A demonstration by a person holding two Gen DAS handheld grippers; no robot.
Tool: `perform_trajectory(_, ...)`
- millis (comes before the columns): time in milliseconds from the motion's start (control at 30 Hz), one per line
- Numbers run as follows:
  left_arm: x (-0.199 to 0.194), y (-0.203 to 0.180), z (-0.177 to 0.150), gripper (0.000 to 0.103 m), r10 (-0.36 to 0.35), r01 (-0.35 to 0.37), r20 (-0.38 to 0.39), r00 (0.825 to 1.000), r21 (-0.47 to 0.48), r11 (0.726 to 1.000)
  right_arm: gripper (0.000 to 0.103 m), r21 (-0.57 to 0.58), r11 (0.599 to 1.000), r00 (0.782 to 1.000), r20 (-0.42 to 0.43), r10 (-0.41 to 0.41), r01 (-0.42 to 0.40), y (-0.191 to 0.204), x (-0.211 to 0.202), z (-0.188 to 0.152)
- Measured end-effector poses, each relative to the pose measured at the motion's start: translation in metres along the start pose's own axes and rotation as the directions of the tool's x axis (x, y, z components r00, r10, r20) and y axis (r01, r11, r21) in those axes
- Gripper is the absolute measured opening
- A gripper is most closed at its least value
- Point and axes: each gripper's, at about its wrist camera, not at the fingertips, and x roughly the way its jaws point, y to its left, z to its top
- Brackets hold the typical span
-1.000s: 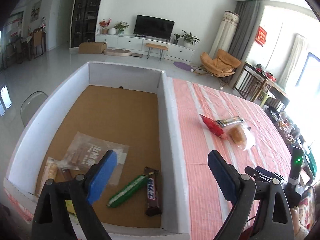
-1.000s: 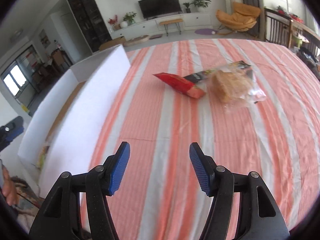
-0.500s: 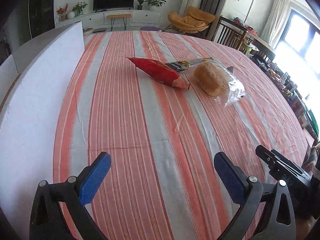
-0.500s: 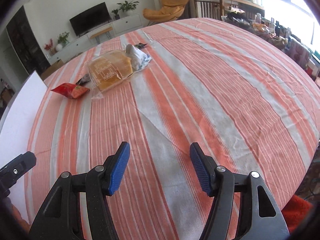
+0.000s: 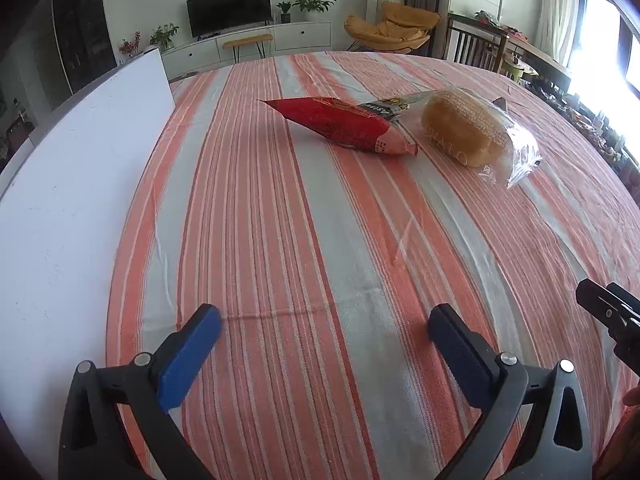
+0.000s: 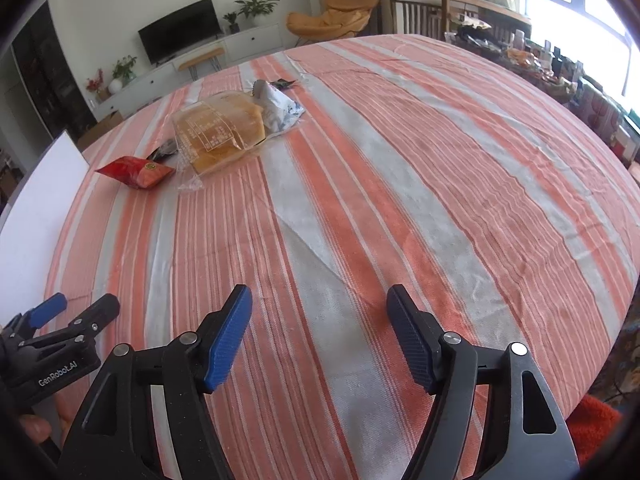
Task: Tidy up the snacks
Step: 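Withdraw both tools from the box back over the table, then grasp the red wrapped bar with the left tool, then lift the red wrapped bar with the left tool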
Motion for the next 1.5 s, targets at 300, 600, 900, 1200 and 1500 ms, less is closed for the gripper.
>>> perform_trajectory(300,0.001,0.001,0.001,0.103,-0.001,0.001,0.0,1.0,-0.002,1.0,0.079,-0.011,1.0,1.0,-0.005,0.01,-0.01,0.002,0.001,-0.001)
perform_trajectory(600,-0.004,0.033,0.039,0.102,-0.141,0.13,-0.019,0.99,-0.285,0.95,0.086,-0.021,1.0,1.0,-0.002,0.011,-0.011,0.005,0.002,-0.002)
perform_trajectory(900,0.071,0.025,0.144,0.102,-0.078,0.033,-0.11,0.991,-0.363,0.931,0.087,-0.043,0.999,1.0,-0.006,-0.004,0.004,0.008,0.002,-0.002)
perform_trajectory(1200,0.057,0.011,0.107,0.026,-0.047,0.037,-0.06,0.997,-0.172,0.984,0.087,-0.043,0.999,1.0,0.0,-0.009,0.009,0.009,0.003,-0.001)
perform_trajectory(1500,-0.016,0.026,0.025,0.049,-0.139,0.129,-0.166,0.976,-0.068,0.989,0.087,-0.031,1.0,1.0,0.003,0.0,0.0,0.007,0.001,-0.001)
